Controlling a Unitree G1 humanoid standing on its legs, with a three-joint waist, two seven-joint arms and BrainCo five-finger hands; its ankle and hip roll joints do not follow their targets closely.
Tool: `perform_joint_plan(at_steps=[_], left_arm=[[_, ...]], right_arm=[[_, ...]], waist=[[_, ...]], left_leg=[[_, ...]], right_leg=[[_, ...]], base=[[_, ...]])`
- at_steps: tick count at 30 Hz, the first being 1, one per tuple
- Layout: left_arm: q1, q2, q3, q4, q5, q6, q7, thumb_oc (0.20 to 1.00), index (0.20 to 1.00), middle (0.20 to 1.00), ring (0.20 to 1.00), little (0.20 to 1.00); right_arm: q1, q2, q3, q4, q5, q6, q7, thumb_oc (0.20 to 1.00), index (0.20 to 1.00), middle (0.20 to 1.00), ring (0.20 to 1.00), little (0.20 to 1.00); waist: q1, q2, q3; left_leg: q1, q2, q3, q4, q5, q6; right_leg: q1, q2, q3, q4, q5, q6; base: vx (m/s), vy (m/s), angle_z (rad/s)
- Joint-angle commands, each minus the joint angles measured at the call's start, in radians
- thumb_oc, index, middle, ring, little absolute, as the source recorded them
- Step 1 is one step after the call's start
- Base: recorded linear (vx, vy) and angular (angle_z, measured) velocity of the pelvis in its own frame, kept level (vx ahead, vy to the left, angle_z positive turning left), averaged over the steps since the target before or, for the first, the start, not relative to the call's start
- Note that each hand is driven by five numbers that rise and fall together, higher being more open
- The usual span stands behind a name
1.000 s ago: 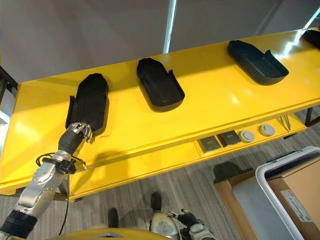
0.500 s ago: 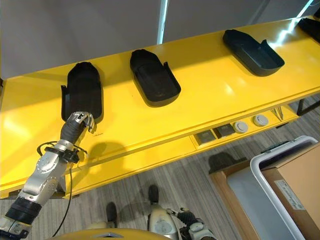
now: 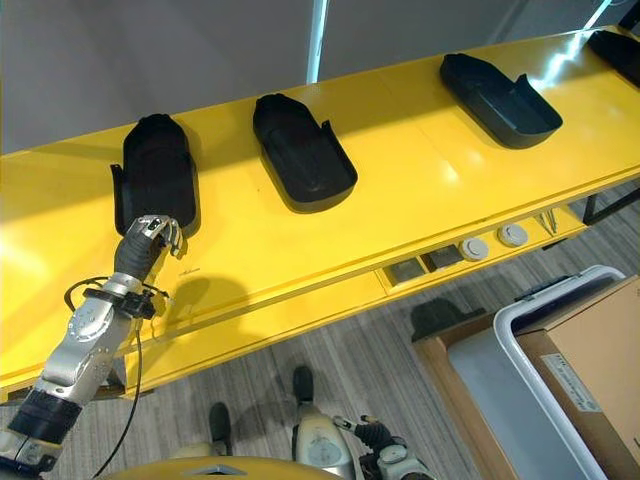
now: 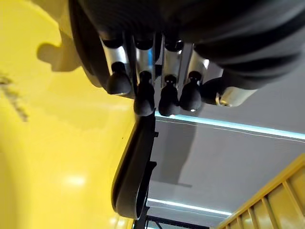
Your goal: Move parts from the plastic box to the shelf.
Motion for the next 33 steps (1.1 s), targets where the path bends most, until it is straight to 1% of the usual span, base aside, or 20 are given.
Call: perform_joint_plan(at_steps=[1,4,6,7,9,10,11,13,17,20,21,22,26,27,29,33], left_arm=[[0.063,0.035,0.06,-0.112,-0.02,-0.046,-0.045,0.2,0.2,0.2,0.2,0.2],[0.144,0.028,0.072,-0.163,-0.091,-0.043,-0.094,0.2,0.2,0.2,0.2,0.2],[0.163,0.025,0.078,-0.162,-0.116,-0.037,-0.108,0.2,0.2,0.2,0.2,0.2],[0.198,0.008,0.084,-0.143,-0.168,-0.027,-0.129,0.2,0.2,0.2,0.2,0.2],[0.221,-0.016,0.091,-0.129,-0.224,-0.014,-0.152,0.2,0.2,0.2,0.2,0.2],[0.235,-0.063,0.105,-0.106,-0.3,-0.003,-0.189,0.2,0.2,0.2,0.2,0.2],[0.237,-0.098,0.102,-0.065,-0.362,0.023,-0.221,0.2,0.2,0.2,0.2,0.2],[0.243,-0.154,0.108,0.043,-0.415,0.044,-0.253,0.2,0.2,0.2,0.2,0.2],[0.246,-0.229,0.14,0.28,-0.457,0.075,-0.245,0.2,0.2,0.2,0.2,0.2],[0.248,-0.279,0.165,0.378,-0.508,0.092,-0.24,0.2,0.2,0.2,0.2,0.2],[0.247,-0.302,0.188,0.446,-0.534,0.096,-0.234,0.2,0.2,0.2,0.2,0.2],[0.247,-0.301,0.189,0.447,-0.534,0.096,-0.234,0.2,0.2,0.2,0.2,0.2],[0.246,-0.337,0.268,0.567,-0.597,0.083,-0.201,0.2,0.2,0.2,0.2,0.2],[0.245,-0.336,0.268,0.568,-0.597,0.083,-0.202,0.2,0.2,0.2,0.2,0.2],[0.244,-0.345,0.317,0.626,-0.631,0.081,-0.193,0.2,0.2,0.2,0.2,0.2],[0.259,-0.339,0.36,0.677,-0.64,0.081,-0.192,0.2,0.2,0.2,0.2,0.2]], right_arm=[[-0.004,0.012,0.035,0.04,0.016,0.012,-0.013,1.0,1.0,1.0,1.0,1.0],[-0.017,0.011,0.027,0.057,0.005,0.014,-0.001,1.0,1.0,1.0,1.0,1.0],[-0.022,0.01,0.024,0.062,0.001,0.014,0.003,1.0,1.0,1.0,1.0,1.0],[-0.029,0.006,0.024,0.073,-0.017,0.017,0.01,1.0,1.0,1.0,1.0,1.0],[-0.036,0.003,0.028,0.085,-0.04,0.02,0.017,1.0,1.0,1.0,1.0,1.0],[-0.041,0.006,0.027,0.092,-0.049,0.02,0.019,1.0,1.0,1.0,1.0,1.0],[-0.046,0.006,0.029,0.094,-0.052,0.018,0.025,1.0,1.0,1.0,1.0,1.0],[-0.054,0.01,0.03,0.096,-0.059,0.013,0.036,1.0,1.0,1.0,1.0,1.0],[-0.071,0.014,0.029,0.102,-0.066,0.012,0.042,1.0,1.0,1.0,1.0,1.0],[-0.073,0.019,0.031,0.103,-0.073,0.012,0.038,1.0,1.0,1.0,1.0,1.0],[-0.073,0.021,0.033,0.115,-0.086,0.014,0.036,1.0,1.0,1.0,1.0,1.0],[-0.074,0.021,0.034,0.115,-0.086,0.014,0.035,1.0,1.0,1.0,1.0,1.0],[-0.071,0.032,0.028,0.134,-0.093,0.014,0.023,1.0,1.0,1.0,1.0,1.0],[-0.071,0.033,0.028,0.134,-0.093,0.014,0.023,1.0,1.0,1.0,1.0,1.0],[-0.074,0.041,0.036,0.137,-0.095,0.014,0.025,1.0,1.0,1.0,1.0,1.0],[-0.074,0.046,0.053,0.146,-0.112,0.019,0.034,1.0,1.0,1.0,1.0,1.0]], waist=[[0.017,-0.01,0.022],[0.032,-0.001,0.007],[0.037,0.002,0.001],[0.05,0.007,-0.012],[0.062,0.011,-0.022],[0.072,0.011,-0.03],[0.079,0.011,-0.036],[0.091,0.009,-0.044],[0.123,0.005,-0.052],[0.147,0.001,-0.055],[0.162,-0.004,-0.055],[0.161,-0.004,-0.054],[0.192,-0.014,-0.055],[0.191,-0.014,-0.055],[0.205,-0.018,-0.051],[0.214,-0.02,-0.047]], left_leg=[[0.018,0.026,-0.053,-0.007,-0.055,-0.009],[0.055,0.021,-0.061,-0.007,-0.062,-0.007],[0.066,0.02,-0.064,-0.007,-0.062,-0.007],[0.093,0.019,-0.075,-0.007,-0.068,-0.006],[0.116,0.017,-0.087,-0.007,-0.071,-0.004],[0.135,0.017,-0.103,-0.007,-0.073,-0.003],[0.142,0.017,-0.11,-0.007,-0.072,-0.002],[0.155,0.016,-0.128,-0.003,-0.076,0.001],[0.165,0.012,-0.177,0.01,-0.077,0.005],[0.168,0.008,-0.21,0.021,-0.082,0.006],[0.169,0.004,-0.232,0.029,-0.085,0.006],[0.17,0.004,-0.233,0.029,-0.085,0.006],[0.172,0.002,-0.263,0.033,-0.087,0.002],[0.172,0.002,-0.264,0.034,-0.087,0.002],[0.169,0.006,-0.262,0.033,-0.084,-0.001],[0.163,0.015,-0.246,0.031,-0.081,0.0]], right_leg=[[0.134,-0.022,-0.034,0.003,-0.175,0.047],[0.177,-0.03,-0.045,0.003,-0.185,0.046],[0.191,-0.032,-0.049,0.003,-0.189,0.046],[0.223,-0.035,-0.062,0.003,-0.198,0.042],[0.254,-0.038,-0.075,0.003,-0.206,0.038],[0.278,-0.039,-0.085,0.01,-0.219,0.033],[0.286,-0.04,-0.092,0.018,-0.225,0.032],[0.306,-0.042,-0.106,0.03,-0.238,0.027],[0.338,-0.048,-0.143,0.057,-0.263,0.015],[0.356,-0.053,-0.177,0.074,-0.277,0.009],[0.372,-0.055,-0.198,0.079,-0.284,0.006],[0.373,-0.055,-0.199,0.078,-0.285,0.006],[0.401,-0.053,-0.234,0.074,-0.298,0.004],[0.401,-0.053,-0.234,0.074,-0.298,0.004],[0.398,-0.048,-0.237,0.068,-0.295,0.003],[0.384,-0.042,-0.23,0.064,-0.29,0.005]], base=[[0.0,0.0,0.0],[0.01,0.003,0.06],[0.01,0.001,0.19],[0.03,0.004,0.2],[0.03,0.006,0.24],[0.01,-0.003,0.3],[0.01,-0.013,0.34],[0.02,-0.022,0.32],[0.01,-0.018,0.23],[0.03,-0.019,0.37],[0.03,-0.019,0.38],[0.03,-0.022,0.44],[0.02,-0.025,0.37],[0.0,-0.018,0.24],[-0.03,-0.03,0.11],[-0.01,-0.008,0.0]])
